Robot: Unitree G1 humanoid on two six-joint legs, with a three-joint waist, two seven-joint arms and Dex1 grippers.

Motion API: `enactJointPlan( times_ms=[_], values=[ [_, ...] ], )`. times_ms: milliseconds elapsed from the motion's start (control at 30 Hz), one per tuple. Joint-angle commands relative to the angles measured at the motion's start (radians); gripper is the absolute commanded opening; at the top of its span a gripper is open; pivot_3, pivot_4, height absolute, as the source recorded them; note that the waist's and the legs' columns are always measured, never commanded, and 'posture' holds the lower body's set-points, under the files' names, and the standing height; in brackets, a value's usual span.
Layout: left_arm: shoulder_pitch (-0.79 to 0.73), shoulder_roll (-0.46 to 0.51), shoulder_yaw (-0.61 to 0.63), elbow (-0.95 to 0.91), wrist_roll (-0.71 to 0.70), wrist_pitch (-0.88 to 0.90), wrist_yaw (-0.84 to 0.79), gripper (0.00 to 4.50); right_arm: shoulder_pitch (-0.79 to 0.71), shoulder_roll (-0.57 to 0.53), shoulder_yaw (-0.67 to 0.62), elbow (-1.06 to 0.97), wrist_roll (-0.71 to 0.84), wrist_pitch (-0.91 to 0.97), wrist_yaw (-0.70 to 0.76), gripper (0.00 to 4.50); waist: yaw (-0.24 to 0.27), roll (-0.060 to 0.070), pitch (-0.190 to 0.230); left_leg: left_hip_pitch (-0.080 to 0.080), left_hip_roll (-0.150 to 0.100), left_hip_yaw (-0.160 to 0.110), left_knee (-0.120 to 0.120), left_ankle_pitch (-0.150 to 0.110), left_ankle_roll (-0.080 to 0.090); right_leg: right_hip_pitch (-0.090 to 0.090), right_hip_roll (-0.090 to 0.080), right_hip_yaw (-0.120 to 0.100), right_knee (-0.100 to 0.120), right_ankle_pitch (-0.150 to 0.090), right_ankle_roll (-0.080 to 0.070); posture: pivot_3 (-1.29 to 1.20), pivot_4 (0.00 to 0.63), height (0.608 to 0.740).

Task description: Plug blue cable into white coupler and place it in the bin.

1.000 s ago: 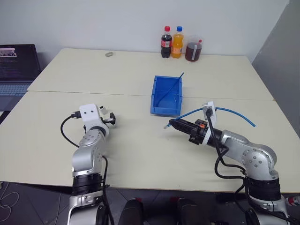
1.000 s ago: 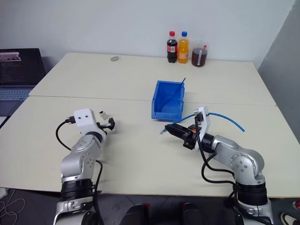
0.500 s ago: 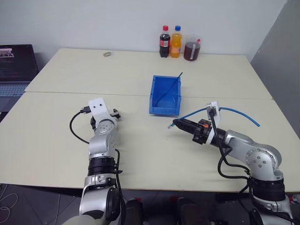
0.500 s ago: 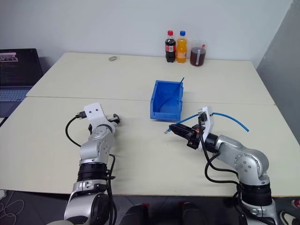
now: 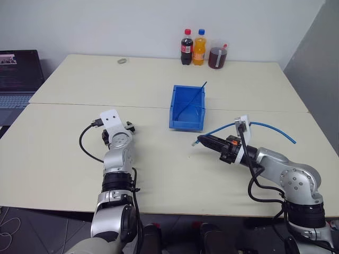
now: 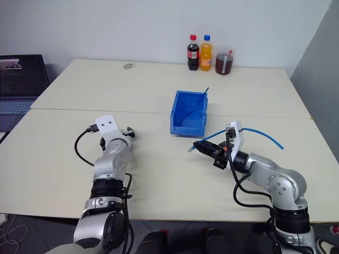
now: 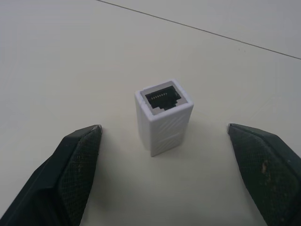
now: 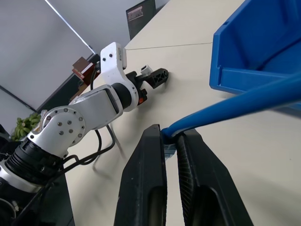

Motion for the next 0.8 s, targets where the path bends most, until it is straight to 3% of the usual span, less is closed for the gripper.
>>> enactJointPlan(
  times_ms=[33,133,567,800],
  values=[
    [-0.033,0.013,0.001,0.028,0.007,-0.043,-0.004,4.32,-0.002,0.001,-0.019,-0.042,0.026,-0.017,0.01,0.05,0.0,0.0,0.0,0.0,0.0,0.0,0.0,0.0,0.0,0.0,0.0,0.0,0.0,0.0,0.0,0.0,0.15,0.74],
    [-0.046,0.017,0.002,0.053,0.005,-0.063,-0.005,3.92,0.002,0.001,-0.021,-0.045,0.027,-0.017,0.007,0.05,0.0,0.0,0.0,0.0,0.0,0.0,0.0,0.0,0.0,0.0,0.0,0.0,0.0,0.0,0.0,0.0,0.15,0.74],
    [-0.049,0.032,0.003,0.098,0.002,-0.105,-0.016,0.99,0.014,0.001,-0.024,-0.054,0.03,-0.019,0.001,0.05,0.0,0.0,0.0,0.0,0.0,0.0,0.0,0.0,0.0,0.0,0.0,0.0,0.0,0.0,0.0,0.0,0.15,0.74],
    [0.051,0.031,-0.038,-0.018,-0.018,-0.054,-0.142,0.82,0.017,0.0,-0.023,-0.058,0.026,-0.021,0.0,0.05,-0.001,0.0,0.0,0.0,0.0,0.0,0.0,0.0,0.0,0.0,0.0,0.0,0.0,0.0,0.0,0.0,0.15,0.74]
  ],
)
